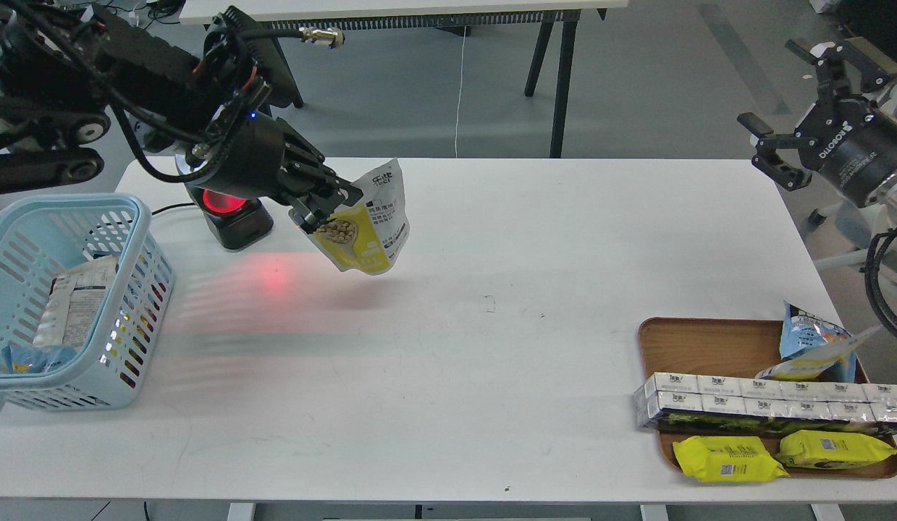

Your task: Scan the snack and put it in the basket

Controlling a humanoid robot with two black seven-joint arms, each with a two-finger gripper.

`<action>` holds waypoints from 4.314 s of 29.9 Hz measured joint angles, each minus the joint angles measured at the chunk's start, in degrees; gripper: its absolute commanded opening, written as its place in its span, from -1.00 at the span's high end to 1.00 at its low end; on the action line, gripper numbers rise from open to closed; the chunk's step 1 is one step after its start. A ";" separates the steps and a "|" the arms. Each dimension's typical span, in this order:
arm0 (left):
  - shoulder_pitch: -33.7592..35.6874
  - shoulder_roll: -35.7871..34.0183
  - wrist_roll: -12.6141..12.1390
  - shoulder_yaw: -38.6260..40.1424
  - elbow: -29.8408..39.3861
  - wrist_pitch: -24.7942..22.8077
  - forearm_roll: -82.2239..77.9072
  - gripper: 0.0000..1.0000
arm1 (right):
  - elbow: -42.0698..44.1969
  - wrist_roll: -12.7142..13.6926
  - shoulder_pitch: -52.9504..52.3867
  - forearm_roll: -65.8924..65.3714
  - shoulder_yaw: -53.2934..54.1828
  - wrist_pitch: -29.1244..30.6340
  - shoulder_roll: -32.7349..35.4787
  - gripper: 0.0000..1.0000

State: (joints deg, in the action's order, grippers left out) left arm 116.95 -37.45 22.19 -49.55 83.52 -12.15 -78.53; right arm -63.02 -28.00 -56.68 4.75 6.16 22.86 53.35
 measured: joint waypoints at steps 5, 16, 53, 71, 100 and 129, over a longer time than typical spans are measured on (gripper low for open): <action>-2.01 0.11 -0.12 -0.03 -5.19 1.05 -0.81 1.00 | -0.04 0.00 0.07 0.00 0.11 0.00 0.00 -0.93; -8.85 -0.41 -0.13 0.26 -11.83 2.89 -4.38 1.00 | -0.09 0.00 0.31 0.00 0.17 0.00 -0.03 -0.93; -1.02 -44.13 0.36 2.18 -6.65 4.52 -17.13 0.97 | 0.09 0.00 0.81 0.00 0.08 -0.01 -0.70 -0.93; -5.72 -54.10 1.97 2.08 -3.91 4.27 -24.55 0.97 | 0.07 0.00 1.33 0.00 0.08 -0.01 -0.70 -0.93; -15.56 -44.32 1.83 1.98 -4.76 3.61 -24.57 0.82 | 0.09 0.00 2.22 -0.04 0.14 0.00 -0.67 -0.93; -21.10 -12.32 -0.80 23.83 -16.70 24.72 41.04 -0.53 | 1.22 0.00 1.80 -1.33 1.80 1.00 -0.66 -0.96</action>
State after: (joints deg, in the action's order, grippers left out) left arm 95.85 -49.77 21.39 -25.72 66.82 12.57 -37.50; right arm -61.80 -28.00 -54.88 3.42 7.95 23.85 52.69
